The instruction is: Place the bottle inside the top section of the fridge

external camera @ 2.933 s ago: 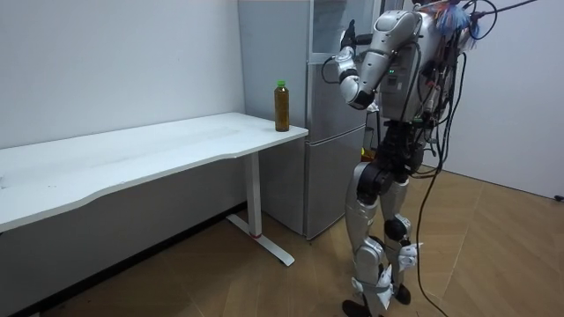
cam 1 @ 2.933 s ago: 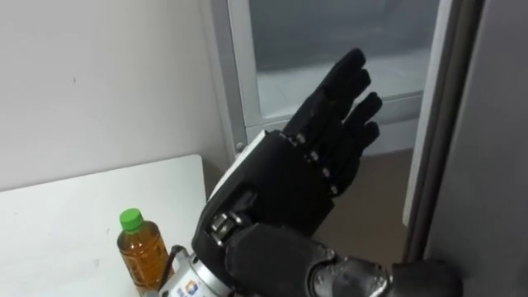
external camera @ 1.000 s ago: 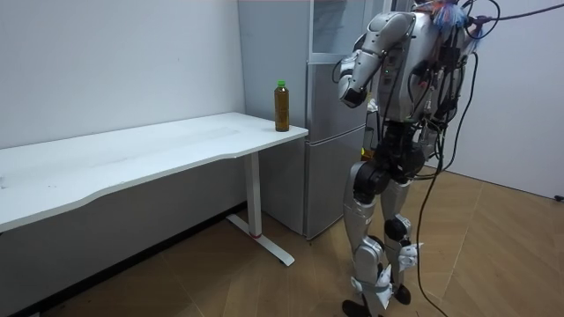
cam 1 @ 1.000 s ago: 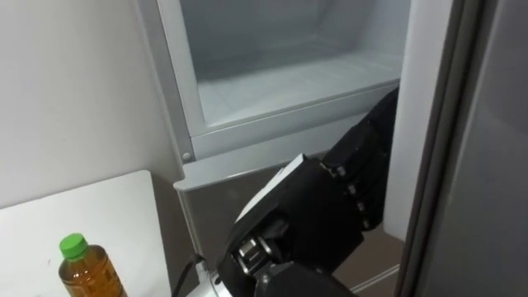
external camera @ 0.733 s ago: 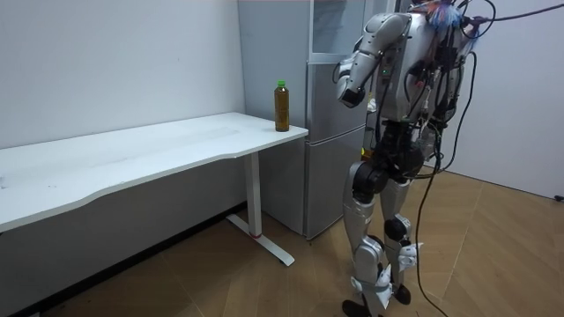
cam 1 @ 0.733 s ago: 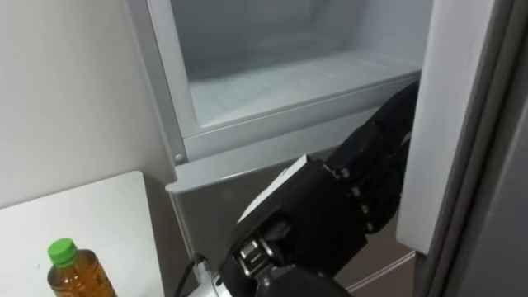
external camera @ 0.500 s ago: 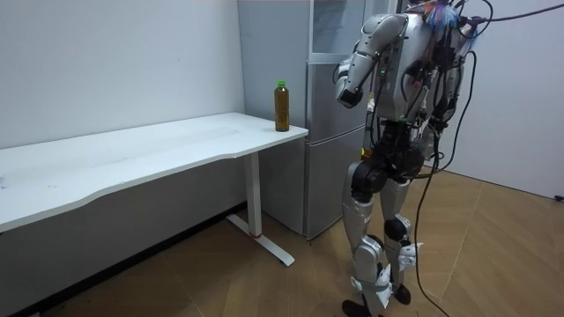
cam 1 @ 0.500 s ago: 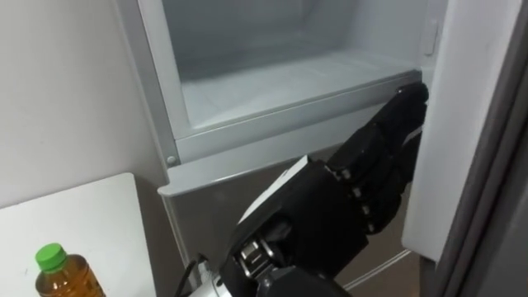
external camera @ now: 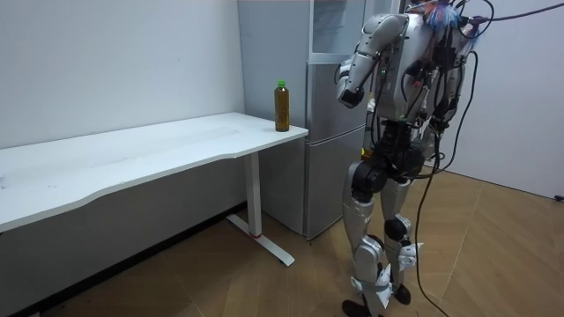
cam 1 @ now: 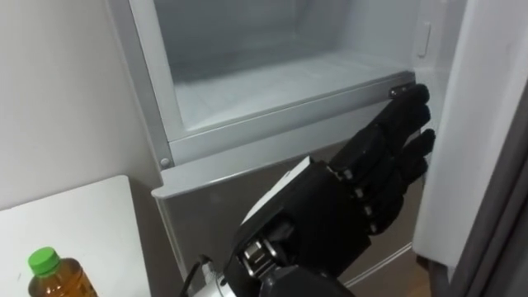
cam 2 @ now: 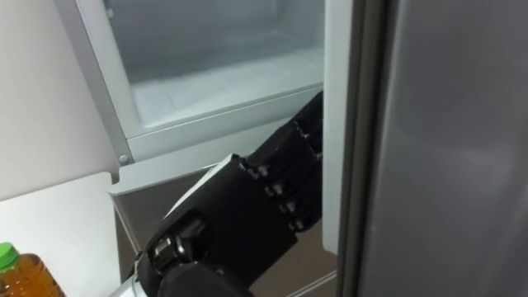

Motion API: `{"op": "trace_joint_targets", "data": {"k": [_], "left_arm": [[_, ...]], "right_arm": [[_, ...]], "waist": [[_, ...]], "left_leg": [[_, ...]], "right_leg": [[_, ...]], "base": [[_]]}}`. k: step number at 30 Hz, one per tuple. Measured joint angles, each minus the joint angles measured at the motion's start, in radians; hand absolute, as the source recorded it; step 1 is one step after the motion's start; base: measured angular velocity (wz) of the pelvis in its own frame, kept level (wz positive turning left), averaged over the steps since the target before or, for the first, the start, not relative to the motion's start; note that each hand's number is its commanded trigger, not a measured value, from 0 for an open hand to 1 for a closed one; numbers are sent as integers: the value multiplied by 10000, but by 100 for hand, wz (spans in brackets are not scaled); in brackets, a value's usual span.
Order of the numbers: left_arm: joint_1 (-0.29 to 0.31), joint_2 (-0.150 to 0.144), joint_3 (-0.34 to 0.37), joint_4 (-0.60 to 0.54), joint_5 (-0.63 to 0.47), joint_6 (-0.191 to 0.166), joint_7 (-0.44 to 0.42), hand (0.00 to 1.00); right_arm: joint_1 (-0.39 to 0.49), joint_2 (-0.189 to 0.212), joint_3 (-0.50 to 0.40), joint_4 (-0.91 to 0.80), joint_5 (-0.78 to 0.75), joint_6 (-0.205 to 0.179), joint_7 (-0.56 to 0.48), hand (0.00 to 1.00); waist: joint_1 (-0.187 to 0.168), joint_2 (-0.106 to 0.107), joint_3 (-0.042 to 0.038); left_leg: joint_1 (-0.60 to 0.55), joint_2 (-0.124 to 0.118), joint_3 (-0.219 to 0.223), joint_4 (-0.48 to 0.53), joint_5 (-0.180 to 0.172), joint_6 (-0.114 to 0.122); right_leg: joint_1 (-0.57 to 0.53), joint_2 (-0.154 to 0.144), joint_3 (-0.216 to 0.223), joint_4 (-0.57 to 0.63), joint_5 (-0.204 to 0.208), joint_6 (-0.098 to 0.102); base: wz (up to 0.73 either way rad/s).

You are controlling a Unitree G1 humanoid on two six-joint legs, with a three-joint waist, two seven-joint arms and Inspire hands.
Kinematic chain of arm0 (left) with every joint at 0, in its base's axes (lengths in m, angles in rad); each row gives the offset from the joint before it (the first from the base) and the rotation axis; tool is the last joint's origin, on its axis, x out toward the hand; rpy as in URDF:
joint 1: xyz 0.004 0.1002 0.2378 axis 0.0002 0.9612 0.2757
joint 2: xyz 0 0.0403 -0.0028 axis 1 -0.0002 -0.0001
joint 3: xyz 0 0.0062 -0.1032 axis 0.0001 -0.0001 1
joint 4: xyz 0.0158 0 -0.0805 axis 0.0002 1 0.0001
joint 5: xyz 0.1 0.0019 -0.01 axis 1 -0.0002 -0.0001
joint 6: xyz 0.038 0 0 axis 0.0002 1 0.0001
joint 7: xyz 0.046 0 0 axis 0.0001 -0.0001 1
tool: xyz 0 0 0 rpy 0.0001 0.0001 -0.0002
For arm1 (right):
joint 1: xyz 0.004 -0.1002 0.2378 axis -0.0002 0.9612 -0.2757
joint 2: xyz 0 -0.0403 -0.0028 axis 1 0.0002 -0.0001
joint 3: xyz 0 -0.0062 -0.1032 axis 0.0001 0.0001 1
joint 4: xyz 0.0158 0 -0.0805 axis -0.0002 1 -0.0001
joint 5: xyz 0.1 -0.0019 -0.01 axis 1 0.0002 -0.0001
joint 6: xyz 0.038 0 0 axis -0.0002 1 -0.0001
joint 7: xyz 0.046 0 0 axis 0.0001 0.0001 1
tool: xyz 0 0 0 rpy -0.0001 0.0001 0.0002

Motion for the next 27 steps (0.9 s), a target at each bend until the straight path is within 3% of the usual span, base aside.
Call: {"op": "trace_joint_targets", "data": {"k": [9,27], "left_arm": [[-1,-220,-10,212,-2,-1,-209,0],[-53,-420,-573,692,0,51,-392,0]], "right_arm": [[-6,-39,-17,-7,-27,1,3,0],[-108,-61,7,-9,-30,1,112,0]], "waist": [[-57,118,36],[-287,123,58]], "left_leg": [[5,44,3,3,1,-3],[-158,49,35,-6,2,-4]], "right_leg": [[4,30,-21,-4,20,-34],[-143,37,0,-6,23,-38]], "base": [[0],[0]]}}
